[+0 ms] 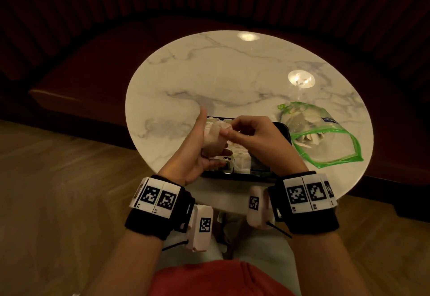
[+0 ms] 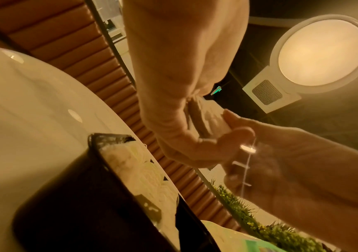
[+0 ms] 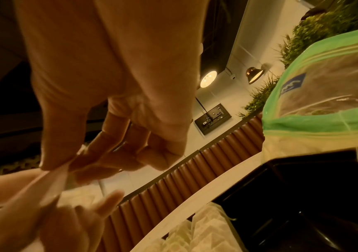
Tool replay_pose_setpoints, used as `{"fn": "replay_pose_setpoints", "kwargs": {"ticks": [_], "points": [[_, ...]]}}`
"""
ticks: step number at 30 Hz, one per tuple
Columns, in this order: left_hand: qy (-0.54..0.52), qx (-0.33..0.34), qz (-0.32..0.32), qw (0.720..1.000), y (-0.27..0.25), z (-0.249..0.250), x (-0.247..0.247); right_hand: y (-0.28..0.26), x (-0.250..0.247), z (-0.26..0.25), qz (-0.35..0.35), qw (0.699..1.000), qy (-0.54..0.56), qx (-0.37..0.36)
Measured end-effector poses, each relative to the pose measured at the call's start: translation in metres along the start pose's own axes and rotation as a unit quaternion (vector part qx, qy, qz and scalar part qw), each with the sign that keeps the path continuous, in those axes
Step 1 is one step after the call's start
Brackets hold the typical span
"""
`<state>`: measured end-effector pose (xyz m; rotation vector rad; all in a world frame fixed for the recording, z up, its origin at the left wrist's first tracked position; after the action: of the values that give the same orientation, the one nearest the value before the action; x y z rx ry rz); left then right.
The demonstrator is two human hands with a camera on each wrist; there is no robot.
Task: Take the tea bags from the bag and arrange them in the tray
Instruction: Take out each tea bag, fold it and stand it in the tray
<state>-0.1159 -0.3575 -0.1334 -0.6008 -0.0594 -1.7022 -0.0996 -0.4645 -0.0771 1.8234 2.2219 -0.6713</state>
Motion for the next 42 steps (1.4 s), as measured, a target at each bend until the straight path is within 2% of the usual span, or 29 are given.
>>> {"fn": "replay_pose_setpoints", "kwargs": {"ticks": [2, 5, 9, 15, 19, 22, 26, 28, 31, 35, 39, 42], "points": [[0.050, 0.023, -0.009, 0.998, 0.000, 0.003, -0.002, -0.001, -0.011, 0.000, 0.017, 0.998, 0.057, -0.010], [0.120, 0.067, -0.010, 0.990, 0.004, 0.008, -0.008, -0.001, -0.027, 0.002, 0.065, 0.994, 0.081, -0.015], [0.150, 0.108, -0.016, 0.983, 0.006, 0.010, -0.011, -0.003, -0.039, 0.004, 0.102, 0.990, 0.099, -0.007], [0.148, 0.099, -0.034, 0.983, 0.006, 0.009, -0.008, -0.004, -0.038, 0.006, 0.083, 0.986, 0.141, 0.010], [0.125, 0.126, 0.019, 0.984, 0.009, 0.015, -0.013, -0.004, -0.036, 0.007, 0.082, 0.988, 0.131, 0.008], [0.145, 0.158, 0.047, 0.976, 0.011, 0.020, -0.016, -0.003, -0.028, 0.008, 0.041, 0.987, 0.154, 0.023], [0.112, 0.151, 0.035, 0.982, 0.011, 0.017, -0.013, -0.003, -0.019, 0.013, 0.000, 0.986, 0.160, 0.042], [0.115, 0.143, 0.059, 0.981, 0.012, 0.015, -0.021, 0.000, -0.023, 0.022, 0.010, 0.990, 0.131, 0.055], [0.118, 0.138, 0.107, 0.977, 0.013, 0.015, -0.040, 0.005, -0.028, 0.050, 0.020, 0.995, 0.008, 0.102], [0.169, 0.127, 0.124, 0.969, 0.012, 0.014, -0.057, 0.006, -0.028, 0.086, 0.004, 0.968, -0.181, 0.173], [0.284, 0.114, 0.145, 0.941, 0.010, 0.011, -0.074, 0.005, -0.018, 0.099, -0.006, 0.948, -0.234, 0.214], [0.335, 0.083, 0.140, 0.928, 0.011, 0.001, -0.082, 0.008, -0.012, 0.111, 0.026, 0.941, -0.237, 0.240]]}}
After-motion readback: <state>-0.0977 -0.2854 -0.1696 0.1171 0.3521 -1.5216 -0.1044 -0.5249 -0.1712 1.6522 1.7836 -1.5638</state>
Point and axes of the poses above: each hand's wrist, its own y-axis towards the middle knuckle, its own x-axis out of the palm, z = x × y, the point moved 9 cm from there along y, towards the middle knuckle, and after that the axes turned 12 degrees about x, right-handed, at the moved point
